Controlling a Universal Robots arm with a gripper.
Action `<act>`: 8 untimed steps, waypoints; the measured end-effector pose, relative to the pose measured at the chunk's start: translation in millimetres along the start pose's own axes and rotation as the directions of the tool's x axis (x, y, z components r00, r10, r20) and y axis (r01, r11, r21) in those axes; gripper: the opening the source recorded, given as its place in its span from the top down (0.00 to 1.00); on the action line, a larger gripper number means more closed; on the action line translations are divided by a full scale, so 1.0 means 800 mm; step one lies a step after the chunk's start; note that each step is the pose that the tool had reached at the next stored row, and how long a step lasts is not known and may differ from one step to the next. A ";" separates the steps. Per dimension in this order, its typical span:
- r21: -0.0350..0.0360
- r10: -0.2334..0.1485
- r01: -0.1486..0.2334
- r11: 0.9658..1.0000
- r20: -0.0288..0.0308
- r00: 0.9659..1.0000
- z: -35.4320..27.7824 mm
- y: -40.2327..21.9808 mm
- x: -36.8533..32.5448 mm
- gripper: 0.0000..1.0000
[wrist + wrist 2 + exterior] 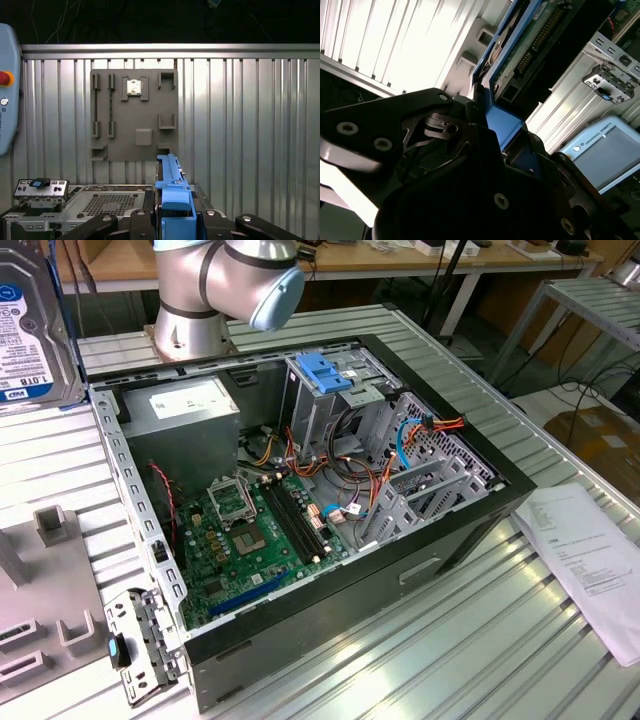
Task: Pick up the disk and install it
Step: 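Pick up the disk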
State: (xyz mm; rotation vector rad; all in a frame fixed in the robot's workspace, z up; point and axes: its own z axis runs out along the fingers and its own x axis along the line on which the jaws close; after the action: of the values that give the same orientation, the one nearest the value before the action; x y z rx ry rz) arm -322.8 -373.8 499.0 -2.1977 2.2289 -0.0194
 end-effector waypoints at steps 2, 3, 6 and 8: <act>0.000 0.001 -0.001 1.000 0.000 1.000 0.0015 -0.0112 0.0010 0.63; 0.000 0.002 -0.002 1.000 0.000 1.000 0.0018 -0.0144 0.0011 0.63; 0.000 0.002 -0.002 1.000 0.000 1.000 0.0029 -0.0278 0.0010 0.63; 0.000 0.002 -0.002 1.000 0.000 1.000 0.0038 -0.0392 0.0009 0.63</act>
State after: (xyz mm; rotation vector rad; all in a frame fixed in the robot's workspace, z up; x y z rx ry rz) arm -291.5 -375.0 496.4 -2.1953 2.2314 -0.0198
